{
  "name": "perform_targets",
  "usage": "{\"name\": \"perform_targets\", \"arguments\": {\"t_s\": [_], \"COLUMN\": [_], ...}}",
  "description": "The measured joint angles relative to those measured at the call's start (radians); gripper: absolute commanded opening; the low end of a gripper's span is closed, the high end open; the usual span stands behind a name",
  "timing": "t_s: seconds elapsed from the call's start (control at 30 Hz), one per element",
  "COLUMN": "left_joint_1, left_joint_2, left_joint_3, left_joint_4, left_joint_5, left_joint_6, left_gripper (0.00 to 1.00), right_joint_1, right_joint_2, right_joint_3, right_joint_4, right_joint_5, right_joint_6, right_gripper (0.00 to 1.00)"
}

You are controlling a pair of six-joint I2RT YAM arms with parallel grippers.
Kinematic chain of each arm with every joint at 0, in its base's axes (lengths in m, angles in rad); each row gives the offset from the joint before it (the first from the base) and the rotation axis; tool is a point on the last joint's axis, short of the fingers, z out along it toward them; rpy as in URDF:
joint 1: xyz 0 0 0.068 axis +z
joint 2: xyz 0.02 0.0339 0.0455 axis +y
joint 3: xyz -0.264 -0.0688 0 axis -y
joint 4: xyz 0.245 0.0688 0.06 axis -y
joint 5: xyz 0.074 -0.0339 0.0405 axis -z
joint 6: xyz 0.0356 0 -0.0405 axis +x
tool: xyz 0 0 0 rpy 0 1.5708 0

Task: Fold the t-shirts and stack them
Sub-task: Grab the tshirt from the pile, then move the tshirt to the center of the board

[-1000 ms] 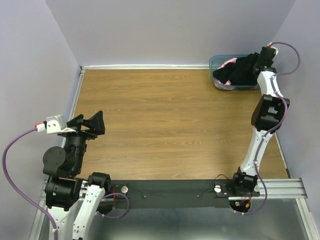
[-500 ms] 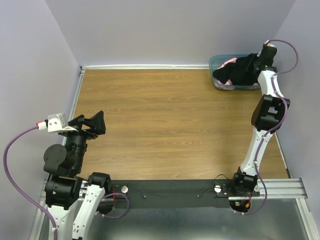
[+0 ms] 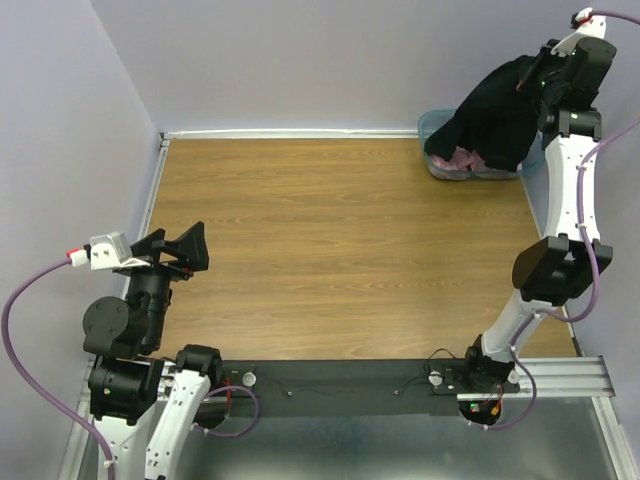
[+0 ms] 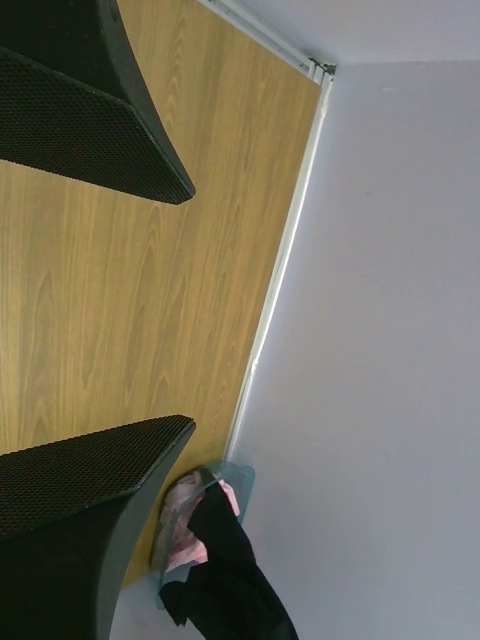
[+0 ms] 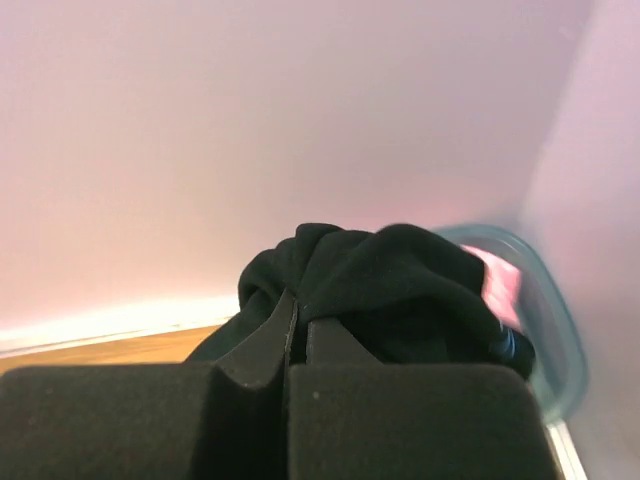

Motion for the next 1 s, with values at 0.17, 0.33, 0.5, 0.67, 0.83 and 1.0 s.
{"name": "perform_targets", "arguments": {"t_s": [0.17,0.33,0.5,0.67,0.83,1.0], "left_joint_1": [0.000,0.000,0.000,0.000,0.000,0.000], "left_joint_2": [-0.024,-0.051,-0.075,-0.078,-0.078,-0.078], "left_joint_3": [0.000,0.000,-0.002,-0.003,-0.016,-0.044], "left_joint_4": [0.017,0.029,0.038,0.039,0.038,0.032], "left_joint_5": [0.000,0.001,0.014,0.027,0.045,0.068], "left_joint_6": [0.011,0.019,0.024,0.024,0.009,-0.034], "left_gripper": [0.96,0.96,0.96,0.96,0.96,0.96], "right_joint_1": [0.010,0.078,0.375,0.628,0.696,0.694], "right_joint_2": [-0.079,-0.159,-0.185,-0.082,-0.052,-0.241], "right_joint_3": [0.031,0.066,0.068,0.097,-0.038,-0.533], "right_joint_4": [-0.016,-0.014,0.023,0.039,0.037,0.053], "right_joint_5": [-0.154,-0.309,-0.379,-0.461,-0.537,-0.469], "right_joint_6": [0.064,0.183,0.253,0.287,0.249,0.151], "right_gripper": [0.01,0.00,0.01,0.00,0.01,0.21]}}
